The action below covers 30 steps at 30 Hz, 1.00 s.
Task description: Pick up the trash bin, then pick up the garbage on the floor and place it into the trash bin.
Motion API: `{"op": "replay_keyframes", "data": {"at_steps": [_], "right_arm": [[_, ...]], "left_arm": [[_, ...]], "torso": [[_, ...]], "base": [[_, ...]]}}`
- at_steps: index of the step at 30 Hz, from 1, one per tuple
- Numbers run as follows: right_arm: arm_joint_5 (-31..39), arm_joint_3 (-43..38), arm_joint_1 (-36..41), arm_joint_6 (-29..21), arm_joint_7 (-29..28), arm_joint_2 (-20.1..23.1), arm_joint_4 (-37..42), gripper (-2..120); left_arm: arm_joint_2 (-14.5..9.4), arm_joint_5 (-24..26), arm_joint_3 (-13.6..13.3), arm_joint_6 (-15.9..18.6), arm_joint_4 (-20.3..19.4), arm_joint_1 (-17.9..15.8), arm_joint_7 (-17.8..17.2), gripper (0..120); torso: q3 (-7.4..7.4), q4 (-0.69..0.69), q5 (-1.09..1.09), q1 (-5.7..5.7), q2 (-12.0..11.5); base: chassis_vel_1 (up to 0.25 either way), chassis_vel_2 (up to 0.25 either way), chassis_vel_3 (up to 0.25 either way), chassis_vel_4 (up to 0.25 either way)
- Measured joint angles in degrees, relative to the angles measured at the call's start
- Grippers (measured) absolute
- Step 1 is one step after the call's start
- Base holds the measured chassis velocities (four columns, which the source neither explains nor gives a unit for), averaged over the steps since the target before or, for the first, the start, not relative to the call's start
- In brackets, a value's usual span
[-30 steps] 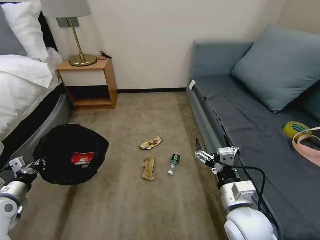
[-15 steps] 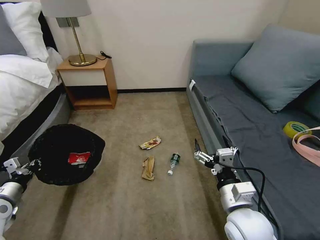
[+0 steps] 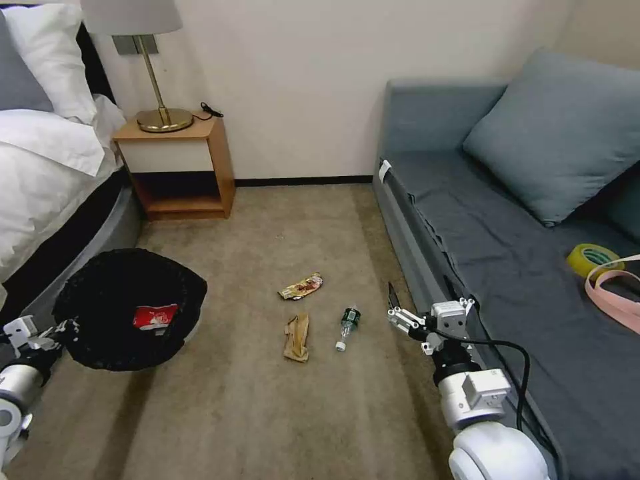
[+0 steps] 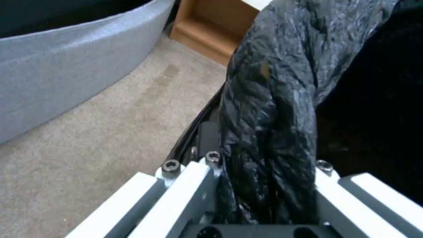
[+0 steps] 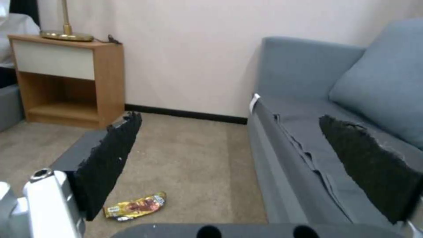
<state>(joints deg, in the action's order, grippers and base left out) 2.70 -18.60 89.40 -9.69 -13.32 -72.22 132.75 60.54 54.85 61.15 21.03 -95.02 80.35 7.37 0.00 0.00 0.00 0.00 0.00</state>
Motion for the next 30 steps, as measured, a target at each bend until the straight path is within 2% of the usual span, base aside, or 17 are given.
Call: {"op": "replay_keyframes", "data": {"at_steps": [30], "right_arm": [[1.6,3.2,-5.0,-1.1,-0.2,0.5,-3.3,100]], "left_arm": [[-1.7,0.7,-0.5,-0.1,3.0,-3.0,0.3,2]], "torso": [[0.00,0.00,0.00,0.00,0.0]], "base": [[-0.073,0.075,0.079,-0.071]]}}
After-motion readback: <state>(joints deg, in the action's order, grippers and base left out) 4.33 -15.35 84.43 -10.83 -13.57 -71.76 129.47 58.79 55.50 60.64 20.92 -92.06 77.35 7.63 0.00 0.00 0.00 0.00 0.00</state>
